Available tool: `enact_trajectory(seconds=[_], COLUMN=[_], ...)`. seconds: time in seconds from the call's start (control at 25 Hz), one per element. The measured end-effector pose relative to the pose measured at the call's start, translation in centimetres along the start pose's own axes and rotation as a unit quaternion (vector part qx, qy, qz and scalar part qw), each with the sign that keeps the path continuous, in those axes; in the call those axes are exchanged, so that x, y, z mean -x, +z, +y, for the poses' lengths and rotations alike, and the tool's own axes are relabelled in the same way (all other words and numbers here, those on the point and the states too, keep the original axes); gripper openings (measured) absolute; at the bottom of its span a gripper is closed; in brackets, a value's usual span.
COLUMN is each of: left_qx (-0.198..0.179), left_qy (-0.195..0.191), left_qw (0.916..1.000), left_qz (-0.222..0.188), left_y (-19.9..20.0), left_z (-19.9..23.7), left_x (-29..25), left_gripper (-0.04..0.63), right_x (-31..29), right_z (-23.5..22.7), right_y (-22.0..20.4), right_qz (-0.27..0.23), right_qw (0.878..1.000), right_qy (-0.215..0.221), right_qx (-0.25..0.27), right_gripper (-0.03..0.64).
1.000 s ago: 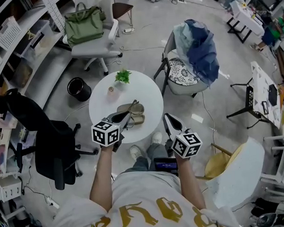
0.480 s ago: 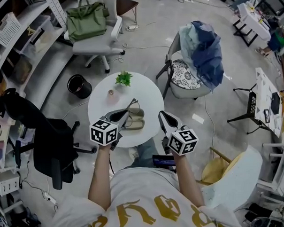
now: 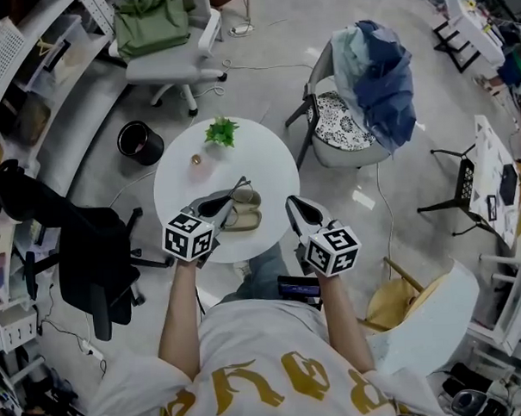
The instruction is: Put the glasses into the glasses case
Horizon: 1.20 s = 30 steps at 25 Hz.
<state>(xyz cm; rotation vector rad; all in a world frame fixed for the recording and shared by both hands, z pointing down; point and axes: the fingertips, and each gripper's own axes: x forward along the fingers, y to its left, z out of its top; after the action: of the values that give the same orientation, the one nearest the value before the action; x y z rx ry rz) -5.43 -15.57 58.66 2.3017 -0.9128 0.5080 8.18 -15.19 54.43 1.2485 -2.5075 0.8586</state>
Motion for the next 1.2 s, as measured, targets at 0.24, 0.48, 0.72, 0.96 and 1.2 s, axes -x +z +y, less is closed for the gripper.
enact_trajectory(seconds=[0.24, 0.48, 0.72, 0.96, 1.2], left_qx=[-0.062, -0.108, -0.137, -0.23, -0.253], left_qy=[0.033, 0.03, 0.022, 0.002, -0.011], left_qw=[0.9959, 0.9887, 0.9815, 0.9511, 0.938], left_qz=[0.057, 0.099, 0.132, 0.206, 0.237], left_y=[-1.7, -3.1, -4.2, -6.6, -7.7], left_z=[1.4, 1.7, 1.7, 1.5, 1.6], left_x=[-0.6, -1.5, -2.7, -4.0, -4.8], left_gripper=[0.015, 0.015, 0.015, 0.015, 0.015], right_x=[-1.1, -1.5, -1.5, -1.9, -2.1], right_z=[-0.6, -1.2, -2.3, -2.7, -3.3], right_y=[-1.0, -2.0, -2.2, -2.9, -3.4], right_qz=[0.018, 0.032, 0.036, 0.048, 0.058], right_qw=[1.0, 0.999, 0.999, 0.999, 0.998], right_qy=[0.006, 0.008, 0.005, 0.005, 0.004], right_qx=[-0.006, -0.016, -0.026, -0.022, -0.024], right_gripper=[0.026, 0.026, 0.026, 0.026, 0.026])
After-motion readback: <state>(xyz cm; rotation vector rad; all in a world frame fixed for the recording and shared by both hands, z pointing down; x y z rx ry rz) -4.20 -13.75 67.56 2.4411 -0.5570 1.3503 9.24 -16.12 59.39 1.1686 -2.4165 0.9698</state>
